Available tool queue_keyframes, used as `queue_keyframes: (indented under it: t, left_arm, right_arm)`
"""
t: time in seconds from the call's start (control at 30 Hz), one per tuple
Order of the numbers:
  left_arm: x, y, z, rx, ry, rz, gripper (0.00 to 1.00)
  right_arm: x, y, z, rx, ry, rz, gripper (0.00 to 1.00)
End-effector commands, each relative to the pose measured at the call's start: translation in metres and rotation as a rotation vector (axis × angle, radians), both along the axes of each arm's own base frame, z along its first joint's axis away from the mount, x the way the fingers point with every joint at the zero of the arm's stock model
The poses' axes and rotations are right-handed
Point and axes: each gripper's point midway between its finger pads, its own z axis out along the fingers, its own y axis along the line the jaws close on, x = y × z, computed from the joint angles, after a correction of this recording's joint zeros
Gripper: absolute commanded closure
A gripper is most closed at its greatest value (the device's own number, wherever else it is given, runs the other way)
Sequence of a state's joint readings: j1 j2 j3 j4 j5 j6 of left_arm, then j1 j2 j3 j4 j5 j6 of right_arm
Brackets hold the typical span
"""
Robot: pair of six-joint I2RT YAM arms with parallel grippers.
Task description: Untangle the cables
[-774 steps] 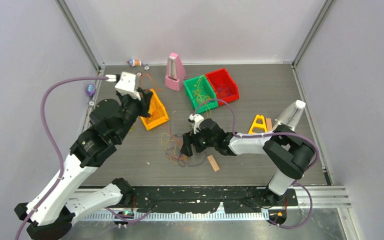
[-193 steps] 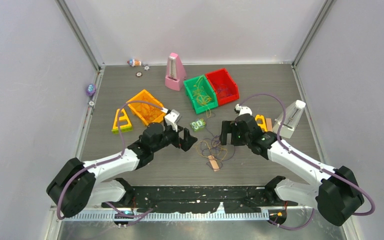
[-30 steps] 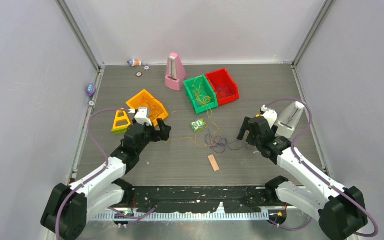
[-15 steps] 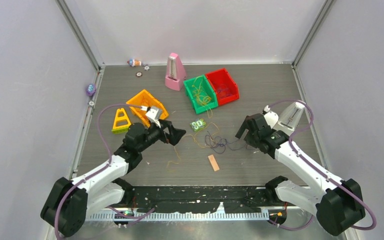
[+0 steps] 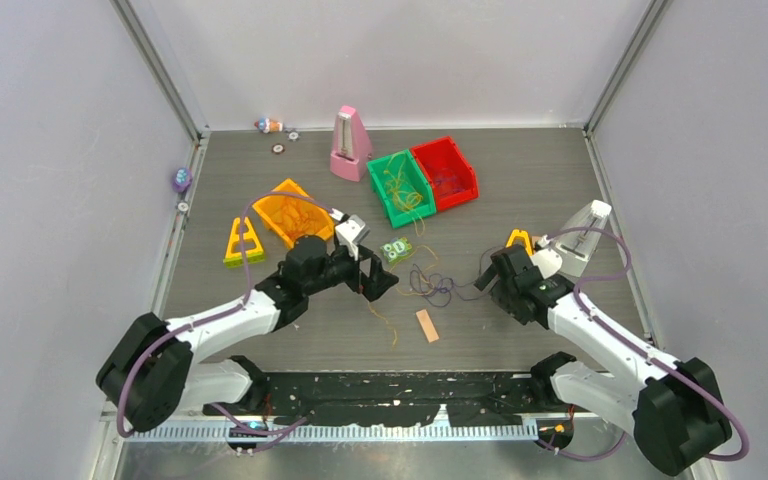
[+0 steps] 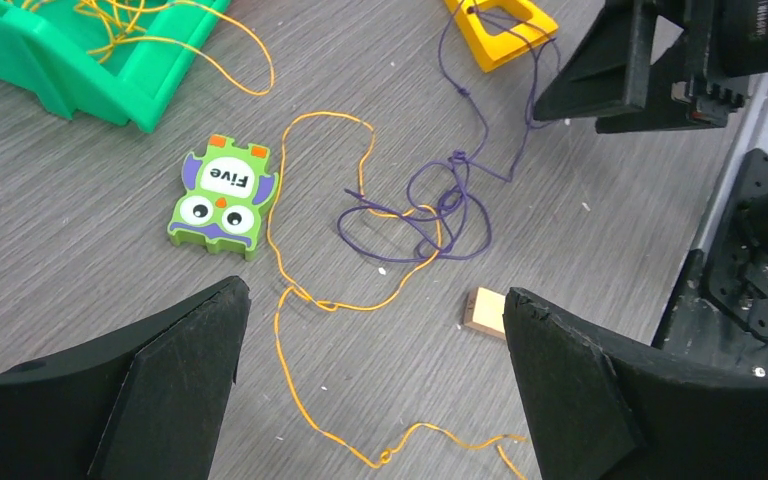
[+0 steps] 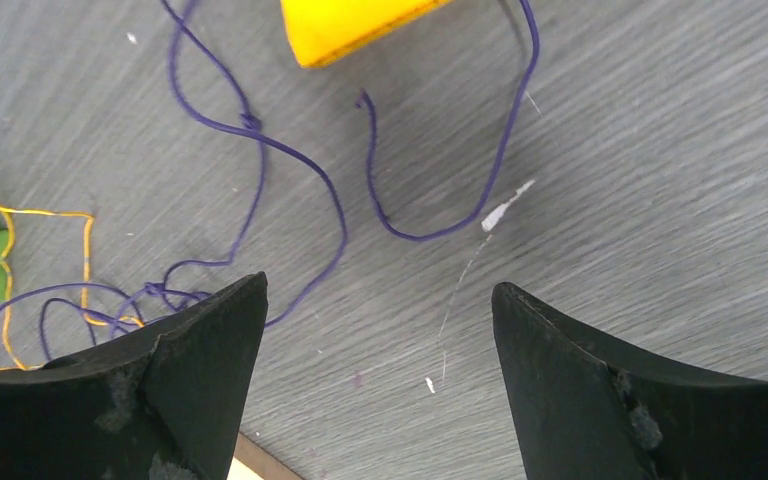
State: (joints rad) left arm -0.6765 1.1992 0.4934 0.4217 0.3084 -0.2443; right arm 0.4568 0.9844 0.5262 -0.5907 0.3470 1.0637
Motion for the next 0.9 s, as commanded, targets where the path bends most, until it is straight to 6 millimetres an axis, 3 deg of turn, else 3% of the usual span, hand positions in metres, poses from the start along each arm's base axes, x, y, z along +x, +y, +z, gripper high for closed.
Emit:
queue_keyframes:
  t: [0.0,0.2,0.5,0.6,0.63,0.7,0.87]
  left_arm:
    - [0.01,-0.008,-0.001,0.066,-0.017,-0.001,0.01]
    - [0.014,-0.012,-0.015,0.127,0.023,0.005,0.01]
    - [0.024,-0.01,-0.034,0.218,0.076,0.039,0.01]
    - [0.032,-0.004,-0.053,0.325,0.141,0.079,0.01]
    - [0.034,-0.004,-0.057,0.348,0.158,0.081,0.02]
    - [0.037,-0.005,-0.064,0.379,0.187,0.082,0.05]
    - [0.039,0.007,-0.082,0.499,0.265,0.123,0.11]
  right_arm:
    - [0.008,0.011,-0.008,0.088,-0.023,-0.062,0.13]
    - [0.029,0.012,-0.012,0.025,-0.06,-0.008,0.11]
    - [0.054,-0.006,-0.026,-0.197,-0.045,0.075,0.14]
    - [0.059,-0.001,-0.033,-0.178,-0.034,0.099,0.37]
    - [0.06,0.002,-0.035,-0.17,-0.029,0.107,0.6]
    - [0.062,0.003,-0.033,-0.164,-0.029,0.109,0.89]
    - [0.066,0.003,-0.021,-0.172,-0.071,0.122,0.95]
